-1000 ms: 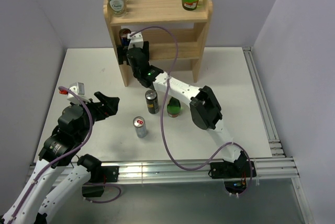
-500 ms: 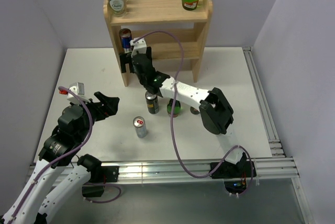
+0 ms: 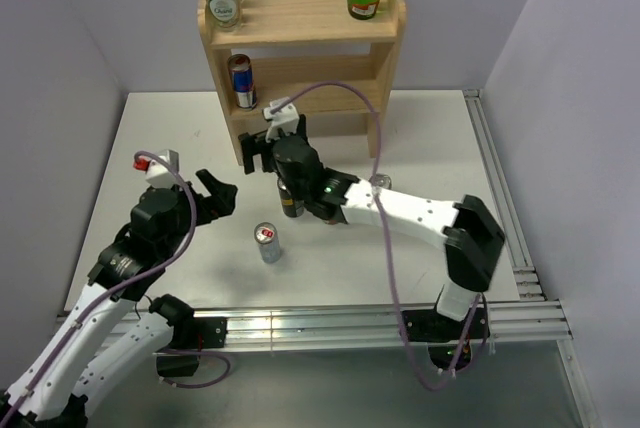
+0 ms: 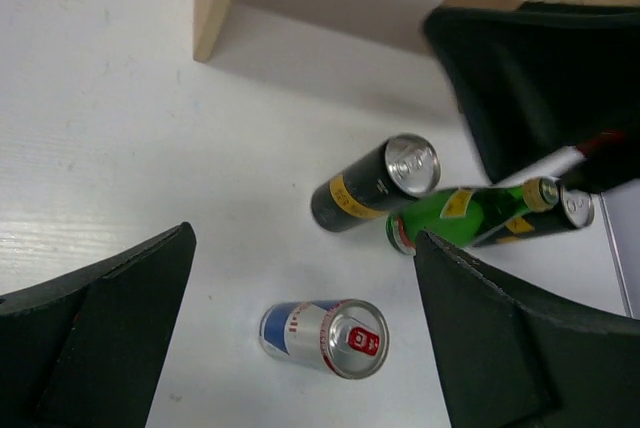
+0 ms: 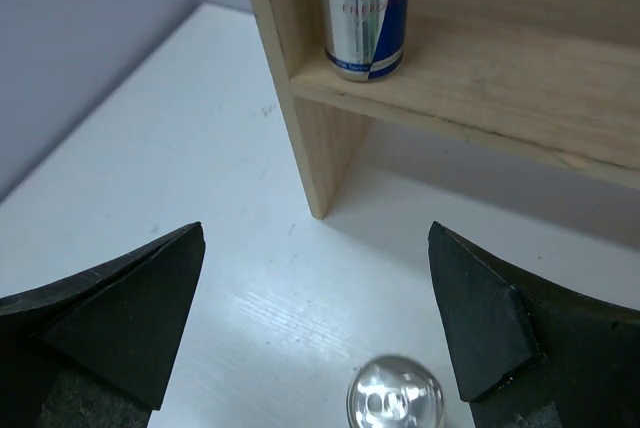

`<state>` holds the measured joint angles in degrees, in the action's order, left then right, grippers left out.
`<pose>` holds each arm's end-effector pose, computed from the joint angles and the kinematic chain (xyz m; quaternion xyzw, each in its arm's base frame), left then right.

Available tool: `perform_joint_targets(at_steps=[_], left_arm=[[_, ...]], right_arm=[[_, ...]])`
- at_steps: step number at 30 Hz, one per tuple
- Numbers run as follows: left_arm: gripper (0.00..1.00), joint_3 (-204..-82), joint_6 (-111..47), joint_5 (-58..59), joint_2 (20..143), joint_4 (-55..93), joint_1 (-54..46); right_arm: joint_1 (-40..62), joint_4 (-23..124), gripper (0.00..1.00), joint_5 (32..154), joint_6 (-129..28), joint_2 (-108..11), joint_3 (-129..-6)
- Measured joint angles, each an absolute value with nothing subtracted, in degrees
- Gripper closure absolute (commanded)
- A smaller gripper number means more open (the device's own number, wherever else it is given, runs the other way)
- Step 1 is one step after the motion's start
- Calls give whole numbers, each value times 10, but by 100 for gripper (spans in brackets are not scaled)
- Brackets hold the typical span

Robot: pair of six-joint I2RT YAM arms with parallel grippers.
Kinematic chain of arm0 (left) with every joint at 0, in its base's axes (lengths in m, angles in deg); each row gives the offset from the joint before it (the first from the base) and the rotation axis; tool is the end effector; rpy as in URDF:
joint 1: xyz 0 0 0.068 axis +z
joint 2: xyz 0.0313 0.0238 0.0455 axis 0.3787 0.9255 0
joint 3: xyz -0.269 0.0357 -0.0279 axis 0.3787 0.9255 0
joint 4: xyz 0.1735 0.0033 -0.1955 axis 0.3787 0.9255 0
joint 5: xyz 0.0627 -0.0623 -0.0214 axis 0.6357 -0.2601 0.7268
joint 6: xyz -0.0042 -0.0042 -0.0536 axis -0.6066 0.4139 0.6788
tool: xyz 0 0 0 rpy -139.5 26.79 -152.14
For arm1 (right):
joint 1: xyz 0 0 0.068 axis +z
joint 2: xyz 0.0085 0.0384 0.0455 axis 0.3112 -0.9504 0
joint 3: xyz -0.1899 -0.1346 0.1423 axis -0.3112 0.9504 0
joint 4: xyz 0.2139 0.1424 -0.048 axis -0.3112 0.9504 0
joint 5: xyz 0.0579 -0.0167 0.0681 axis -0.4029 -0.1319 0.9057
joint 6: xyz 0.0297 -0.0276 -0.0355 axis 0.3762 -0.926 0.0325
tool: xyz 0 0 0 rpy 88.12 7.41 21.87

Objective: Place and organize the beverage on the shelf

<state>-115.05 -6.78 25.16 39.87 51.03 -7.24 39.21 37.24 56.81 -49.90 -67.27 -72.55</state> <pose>0.1202 -0.0566 0.3287 -0.1356 0.7998 -0.2179 0.5426 0.2416 0.3449 0.3360 -0.1547 0.7270 0.1884 0.6419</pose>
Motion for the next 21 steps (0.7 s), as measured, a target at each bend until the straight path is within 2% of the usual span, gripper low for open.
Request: perform_joint_targets(at_steps=[2, 6, 11, 14, 18, 21], left_arm=[[1, -1153, -65, 261, 414, 510, -101], [1, -1157, -38, 330, 433, 510, -218], [1, -1188, 66, 517, 505, 560, -475], [1, -1238, 204, 618, 592, 655, -609], [1, -1259, 350, 687, 685, 743, -658], [1, -1239, 414, 710, 697, 769, -661]], right_arm=[[407, 371, 0, 552, -495, -612, -682], [435, 366, 0, 515, -481, -496, -603], [470, 371, 0, 468, -454, -383, -523], [492, 390, 0, 444, -427, -325, -469], [515, 429, 0, 417, -390, -247, -399], [532, 463, 0, 394, -363, -185, -358]])
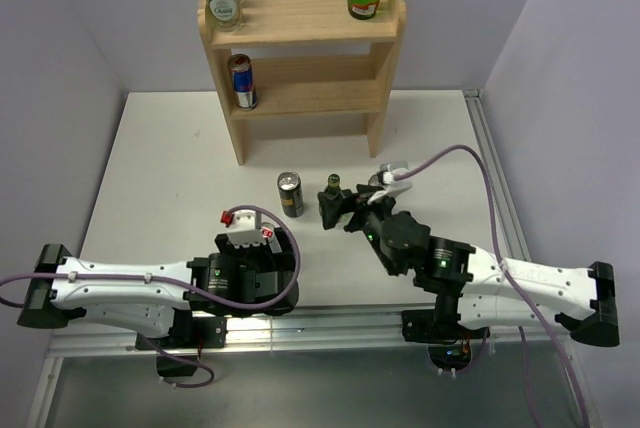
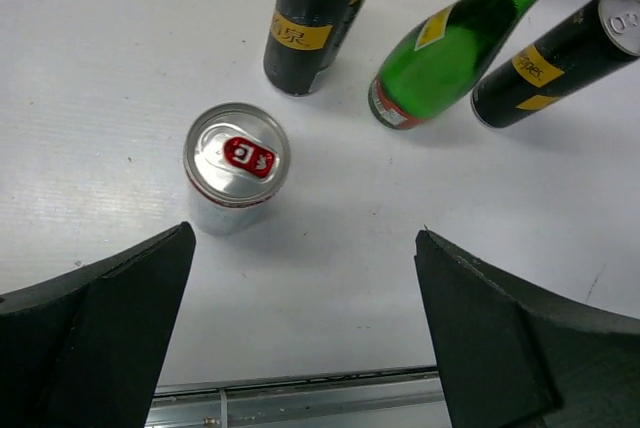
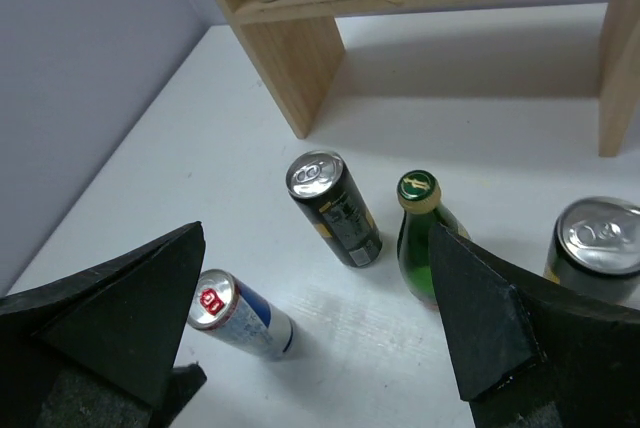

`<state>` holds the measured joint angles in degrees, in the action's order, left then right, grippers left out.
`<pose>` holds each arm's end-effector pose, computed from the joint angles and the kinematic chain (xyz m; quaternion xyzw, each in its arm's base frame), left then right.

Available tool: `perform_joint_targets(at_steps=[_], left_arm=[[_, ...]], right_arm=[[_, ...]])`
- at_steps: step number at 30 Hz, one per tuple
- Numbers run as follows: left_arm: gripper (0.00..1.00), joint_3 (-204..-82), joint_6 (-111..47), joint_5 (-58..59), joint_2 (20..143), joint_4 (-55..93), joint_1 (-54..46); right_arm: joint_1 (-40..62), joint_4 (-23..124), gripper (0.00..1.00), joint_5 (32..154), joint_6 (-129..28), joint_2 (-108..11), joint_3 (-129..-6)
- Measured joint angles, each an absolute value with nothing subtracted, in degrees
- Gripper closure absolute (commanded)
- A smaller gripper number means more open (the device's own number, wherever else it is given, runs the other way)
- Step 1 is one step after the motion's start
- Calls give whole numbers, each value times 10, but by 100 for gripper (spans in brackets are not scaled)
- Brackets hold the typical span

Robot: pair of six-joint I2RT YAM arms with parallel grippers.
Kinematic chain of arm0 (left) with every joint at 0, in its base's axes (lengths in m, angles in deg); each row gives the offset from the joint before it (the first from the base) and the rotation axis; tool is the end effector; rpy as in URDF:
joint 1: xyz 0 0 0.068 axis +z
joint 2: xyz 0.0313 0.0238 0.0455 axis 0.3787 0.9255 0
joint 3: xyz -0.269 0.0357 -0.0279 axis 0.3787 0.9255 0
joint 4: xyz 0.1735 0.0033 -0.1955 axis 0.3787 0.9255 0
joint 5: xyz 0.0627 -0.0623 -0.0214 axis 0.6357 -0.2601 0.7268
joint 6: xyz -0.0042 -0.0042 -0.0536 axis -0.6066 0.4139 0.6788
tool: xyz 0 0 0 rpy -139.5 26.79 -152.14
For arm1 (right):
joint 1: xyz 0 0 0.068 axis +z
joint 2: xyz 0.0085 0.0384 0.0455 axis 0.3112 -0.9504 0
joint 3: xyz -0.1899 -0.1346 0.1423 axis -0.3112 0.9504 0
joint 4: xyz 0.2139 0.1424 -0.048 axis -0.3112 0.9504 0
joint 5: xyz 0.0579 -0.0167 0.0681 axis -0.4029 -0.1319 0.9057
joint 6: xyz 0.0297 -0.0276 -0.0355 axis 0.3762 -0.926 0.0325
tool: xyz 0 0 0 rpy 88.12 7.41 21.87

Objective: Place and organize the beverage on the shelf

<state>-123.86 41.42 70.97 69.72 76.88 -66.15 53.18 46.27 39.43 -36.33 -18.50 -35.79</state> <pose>0.0366 -0.1903 0.2817 -0.0841 0.8406 -0.1492 0.5139 0.0896 0.1844 0.3401 -0.0419 0.7223 0.2557 0.6411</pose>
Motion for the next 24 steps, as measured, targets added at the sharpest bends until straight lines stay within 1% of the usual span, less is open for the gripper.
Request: perform_joint_targets(at_steps=[5, 8, 16, 19, 24], left_arm=[[1, -1194, 454, 724, 663, 768, -663], [1, -1167, 471, 734, 654, 754, -663], [1, -1066, 510, 748, 713, 681, -660], [1, -1036, 454, 745, 715, 602, -629], [1, -940, 292, 705, 674, 380, -539]], right_arm=[[545, 508, 0, 368, -324, -110, -317], [547, 526, 0, 361, -308, -90, -300], [549, 553, 0, 355, -284, -88, -284], [549, 557, 0, 355, -279, -87, -279], [550, 570, 0, 355, -269, -78, -271]])
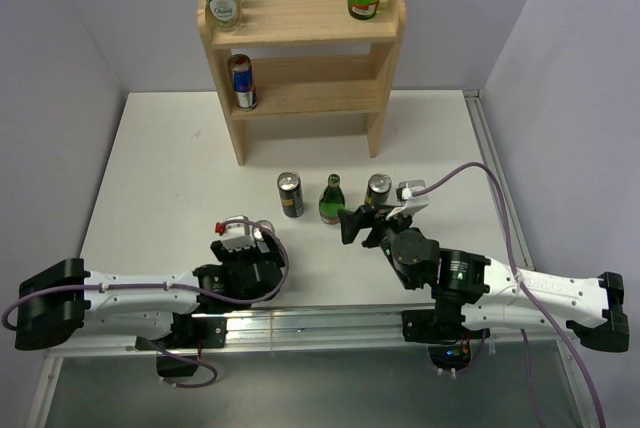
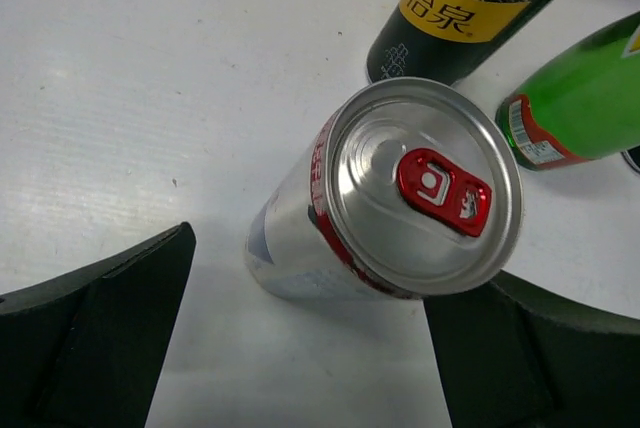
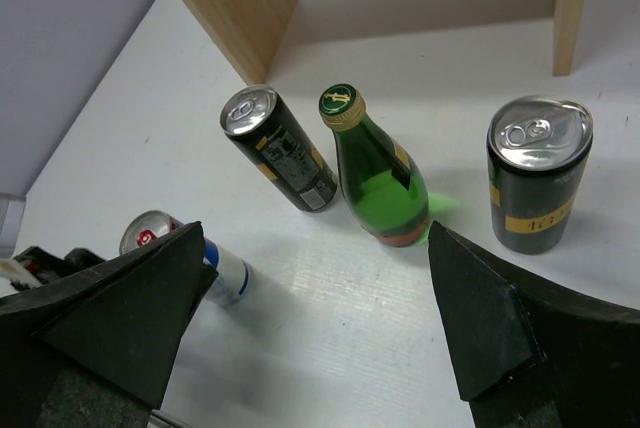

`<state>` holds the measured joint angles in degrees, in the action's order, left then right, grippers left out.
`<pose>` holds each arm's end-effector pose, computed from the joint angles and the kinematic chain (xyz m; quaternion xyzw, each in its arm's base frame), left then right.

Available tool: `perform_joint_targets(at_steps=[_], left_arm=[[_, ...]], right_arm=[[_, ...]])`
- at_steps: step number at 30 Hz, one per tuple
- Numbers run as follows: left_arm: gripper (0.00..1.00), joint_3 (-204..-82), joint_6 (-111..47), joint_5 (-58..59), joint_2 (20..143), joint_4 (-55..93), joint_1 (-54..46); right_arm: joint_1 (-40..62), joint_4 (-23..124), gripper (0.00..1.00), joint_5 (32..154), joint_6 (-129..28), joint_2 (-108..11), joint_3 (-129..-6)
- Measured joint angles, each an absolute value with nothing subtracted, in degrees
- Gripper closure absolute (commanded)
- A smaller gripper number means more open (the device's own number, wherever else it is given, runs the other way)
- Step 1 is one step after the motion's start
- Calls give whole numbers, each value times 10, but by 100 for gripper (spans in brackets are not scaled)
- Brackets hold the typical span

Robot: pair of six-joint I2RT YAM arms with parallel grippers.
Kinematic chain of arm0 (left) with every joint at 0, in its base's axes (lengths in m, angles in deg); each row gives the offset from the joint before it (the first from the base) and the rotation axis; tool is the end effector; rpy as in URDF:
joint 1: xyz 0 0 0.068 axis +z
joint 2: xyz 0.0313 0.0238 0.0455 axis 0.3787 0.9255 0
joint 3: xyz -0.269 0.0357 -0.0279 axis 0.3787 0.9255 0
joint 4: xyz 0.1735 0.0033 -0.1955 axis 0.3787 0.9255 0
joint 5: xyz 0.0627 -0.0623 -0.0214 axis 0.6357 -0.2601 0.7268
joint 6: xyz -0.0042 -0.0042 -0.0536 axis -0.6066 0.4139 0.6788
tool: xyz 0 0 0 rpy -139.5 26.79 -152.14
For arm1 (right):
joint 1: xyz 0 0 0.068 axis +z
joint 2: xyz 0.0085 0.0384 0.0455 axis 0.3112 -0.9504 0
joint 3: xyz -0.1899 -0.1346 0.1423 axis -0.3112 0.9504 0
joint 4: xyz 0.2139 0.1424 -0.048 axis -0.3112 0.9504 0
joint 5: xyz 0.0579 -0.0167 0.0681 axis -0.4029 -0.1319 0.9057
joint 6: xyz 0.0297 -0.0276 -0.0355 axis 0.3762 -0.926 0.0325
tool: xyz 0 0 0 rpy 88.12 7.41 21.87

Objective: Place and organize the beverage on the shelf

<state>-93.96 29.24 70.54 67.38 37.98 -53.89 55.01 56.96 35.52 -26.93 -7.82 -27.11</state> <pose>0.0724 -0.1630 0.1672 -0.1335 0.8220 -0.1209 0.5402 0.0735 0.1482 0.3002 -0.0096 0.7549 0.2419 0.6096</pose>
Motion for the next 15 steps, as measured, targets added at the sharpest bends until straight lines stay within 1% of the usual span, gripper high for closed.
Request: perform_joint_targets(at_steps=[6, 10, 15], left_arm=[[1, -905, 148, 662, 684, 208, -474], [1, -906, 72, 644, 742, 109, -453], [6, -906, 26, 626, 815, 43, -429]], right_arm=[[550, 583, 0, 354, -263, -54, -255], [550, 587, 0, 351, -259, -51, -248], [550, 595, 0, 346, -259, -48, -247]])
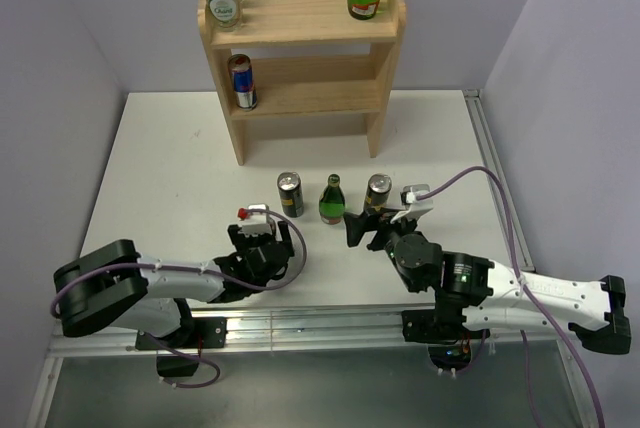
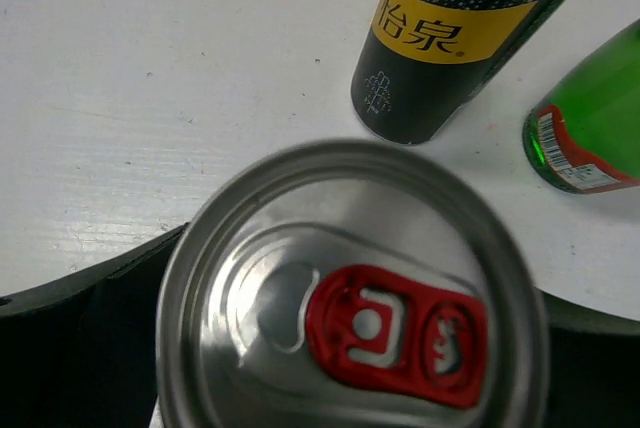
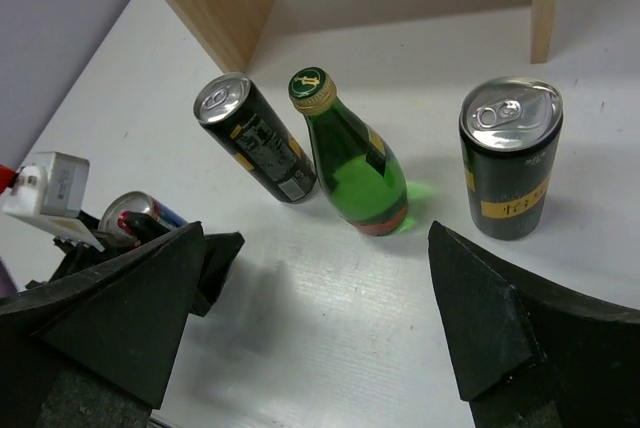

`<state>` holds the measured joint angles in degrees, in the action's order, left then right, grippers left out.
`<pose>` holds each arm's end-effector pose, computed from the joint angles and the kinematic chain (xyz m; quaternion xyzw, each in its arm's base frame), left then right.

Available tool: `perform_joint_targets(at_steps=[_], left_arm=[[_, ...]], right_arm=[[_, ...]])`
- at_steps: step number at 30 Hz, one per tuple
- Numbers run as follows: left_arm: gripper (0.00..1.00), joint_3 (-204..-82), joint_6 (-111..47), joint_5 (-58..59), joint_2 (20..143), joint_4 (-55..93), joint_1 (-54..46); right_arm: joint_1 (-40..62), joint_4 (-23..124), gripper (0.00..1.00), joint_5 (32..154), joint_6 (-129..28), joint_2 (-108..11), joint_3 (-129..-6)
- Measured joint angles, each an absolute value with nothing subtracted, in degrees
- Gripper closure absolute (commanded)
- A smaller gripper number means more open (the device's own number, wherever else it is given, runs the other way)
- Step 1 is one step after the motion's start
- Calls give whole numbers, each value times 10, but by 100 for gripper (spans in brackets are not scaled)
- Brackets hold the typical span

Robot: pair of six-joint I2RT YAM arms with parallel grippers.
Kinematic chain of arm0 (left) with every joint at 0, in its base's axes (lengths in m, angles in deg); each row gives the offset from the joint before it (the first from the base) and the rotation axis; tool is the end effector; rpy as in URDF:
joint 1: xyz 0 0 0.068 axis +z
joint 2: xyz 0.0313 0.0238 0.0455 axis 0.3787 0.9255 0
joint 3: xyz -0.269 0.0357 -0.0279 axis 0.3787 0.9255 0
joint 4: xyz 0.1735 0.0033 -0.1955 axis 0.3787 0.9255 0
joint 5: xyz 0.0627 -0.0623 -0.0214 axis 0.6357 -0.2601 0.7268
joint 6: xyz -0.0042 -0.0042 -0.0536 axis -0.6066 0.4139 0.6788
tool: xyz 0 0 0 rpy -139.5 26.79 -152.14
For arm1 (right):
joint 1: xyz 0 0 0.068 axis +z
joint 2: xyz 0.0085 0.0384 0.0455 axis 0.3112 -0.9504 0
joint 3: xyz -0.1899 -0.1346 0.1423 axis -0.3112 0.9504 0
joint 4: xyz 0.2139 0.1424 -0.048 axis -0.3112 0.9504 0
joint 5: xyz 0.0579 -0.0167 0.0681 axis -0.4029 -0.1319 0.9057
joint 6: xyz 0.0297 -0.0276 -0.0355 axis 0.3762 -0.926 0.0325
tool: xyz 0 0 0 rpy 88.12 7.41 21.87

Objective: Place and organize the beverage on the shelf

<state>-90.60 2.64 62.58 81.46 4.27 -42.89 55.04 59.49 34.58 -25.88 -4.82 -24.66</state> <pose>0.1168 -0.1841 0.1420 -0.0638 0.8247 -0.0919 0.5545 0.0708 0.1383 0.2887 -0.0064 0.7610 0.2299 0.6067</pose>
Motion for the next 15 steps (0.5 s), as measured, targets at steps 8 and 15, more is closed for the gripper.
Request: perform_joint_targets(at_steps=[8, 15], left_arm=[[71, -909, 25, 640, 870, -3, -420], [99, -924, 24, 648, 857, 51, -418]], right_arm=[[550, 600, 0, 342, -258, -25, -225], [550, 606, 0, 342, -251, -20, -211]])
